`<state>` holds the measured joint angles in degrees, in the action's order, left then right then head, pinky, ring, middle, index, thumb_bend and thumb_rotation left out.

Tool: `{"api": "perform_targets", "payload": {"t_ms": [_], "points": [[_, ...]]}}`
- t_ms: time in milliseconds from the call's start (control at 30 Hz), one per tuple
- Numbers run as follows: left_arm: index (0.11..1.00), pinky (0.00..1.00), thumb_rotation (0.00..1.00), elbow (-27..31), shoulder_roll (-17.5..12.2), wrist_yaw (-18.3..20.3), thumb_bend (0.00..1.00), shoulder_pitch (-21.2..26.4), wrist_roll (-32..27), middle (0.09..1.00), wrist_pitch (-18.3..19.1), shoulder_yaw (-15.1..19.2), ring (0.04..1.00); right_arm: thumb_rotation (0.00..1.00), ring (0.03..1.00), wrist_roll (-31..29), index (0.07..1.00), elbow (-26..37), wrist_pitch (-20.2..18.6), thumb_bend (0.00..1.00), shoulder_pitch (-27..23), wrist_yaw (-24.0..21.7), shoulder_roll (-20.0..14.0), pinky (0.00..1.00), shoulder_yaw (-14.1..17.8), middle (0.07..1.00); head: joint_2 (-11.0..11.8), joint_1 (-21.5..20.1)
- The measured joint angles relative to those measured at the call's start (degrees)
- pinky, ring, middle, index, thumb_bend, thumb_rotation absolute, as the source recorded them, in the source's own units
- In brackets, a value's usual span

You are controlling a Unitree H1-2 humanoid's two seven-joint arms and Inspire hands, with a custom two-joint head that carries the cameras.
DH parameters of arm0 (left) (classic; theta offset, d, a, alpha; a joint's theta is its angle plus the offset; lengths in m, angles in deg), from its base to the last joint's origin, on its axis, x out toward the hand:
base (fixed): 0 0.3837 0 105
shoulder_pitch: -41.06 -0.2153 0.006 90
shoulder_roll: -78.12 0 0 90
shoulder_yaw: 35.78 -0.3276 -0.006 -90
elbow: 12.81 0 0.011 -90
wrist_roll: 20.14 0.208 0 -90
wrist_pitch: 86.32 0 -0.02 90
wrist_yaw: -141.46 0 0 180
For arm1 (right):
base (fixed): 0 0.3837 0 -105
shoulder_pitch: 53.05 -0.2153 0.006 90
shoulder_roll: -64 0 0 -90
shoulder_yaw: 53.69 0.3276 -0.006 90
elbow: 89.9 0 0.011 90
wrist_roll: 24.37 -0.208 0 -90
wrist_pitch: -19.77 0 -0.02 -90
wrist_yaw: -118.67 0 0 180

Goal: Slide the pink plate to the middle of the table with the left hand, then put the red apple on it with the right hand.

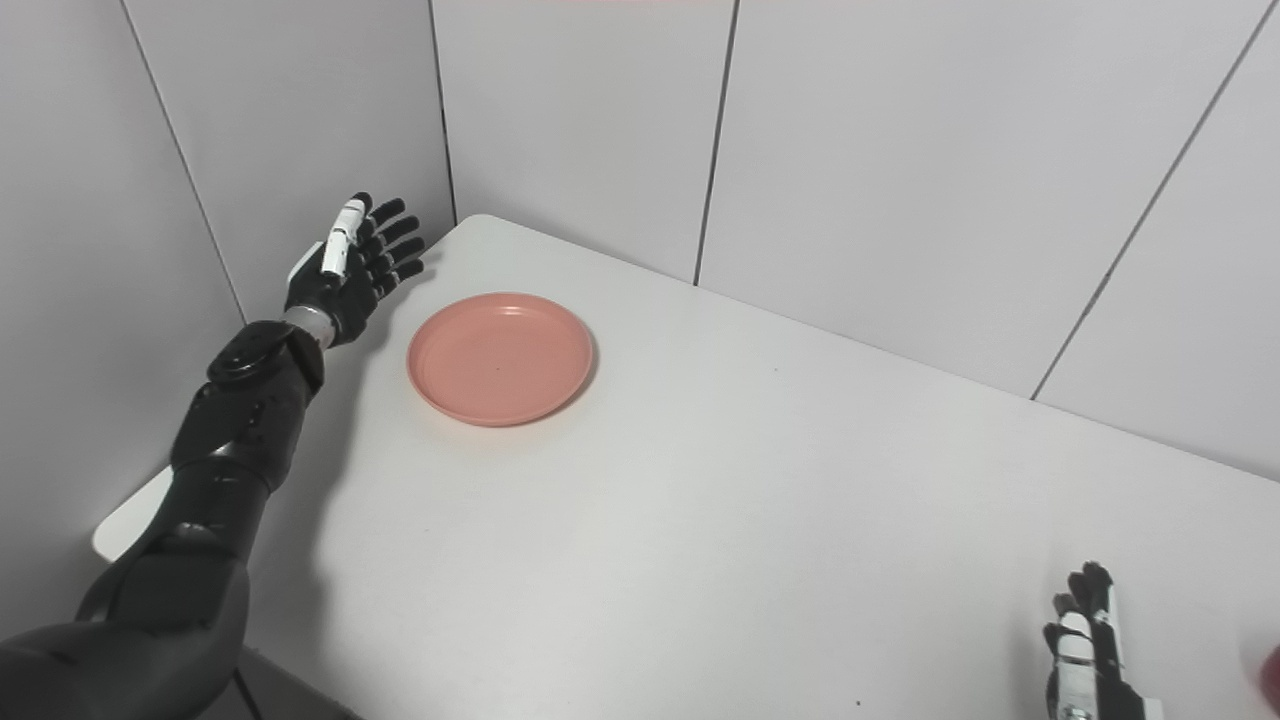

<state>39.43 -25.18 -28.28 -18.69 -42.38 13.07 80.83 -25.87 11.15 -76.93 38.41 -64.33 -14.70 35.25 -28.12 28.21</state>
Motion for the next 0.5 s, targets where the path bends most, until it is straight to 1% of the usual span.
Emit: {"api": "perform_targets", "payload": {"t_ms": [200,400,500], "points": [[0.870,0.89,1.00,-1.52,-0.07,0.07,0.33,-0.29,-0.01,0.888,-0.30,0.09,0.889,1.00,1.000,-0.14,1.000,0.01,-0.06,0.00,0.01,0.00,0.01,1.00,0.14,1.000,-0.09,0.09],[0.846,0.85,1.00,-2.07,0.13,0.21,0.33,-0.30,-0.01,0.868,-0.56,0.07,0.862,1.00,1.000,-0.15,1.000,0.23,-0.70,0.00,0.01,-0.12,0.01,1.00,0.12,1.000,-0.26,0.00],[0.838,0.84,1.00,-3.22,0.40,0.23,0.33,-0.31,-0.01,0.861,-1.43,0.02,0.854,1.00,1.000,-0.27,1.000,0.53,-0.78,0.00,0.04,-0.26,0.03,1.00,0.13,1.000,-0.35,0.00]]}}
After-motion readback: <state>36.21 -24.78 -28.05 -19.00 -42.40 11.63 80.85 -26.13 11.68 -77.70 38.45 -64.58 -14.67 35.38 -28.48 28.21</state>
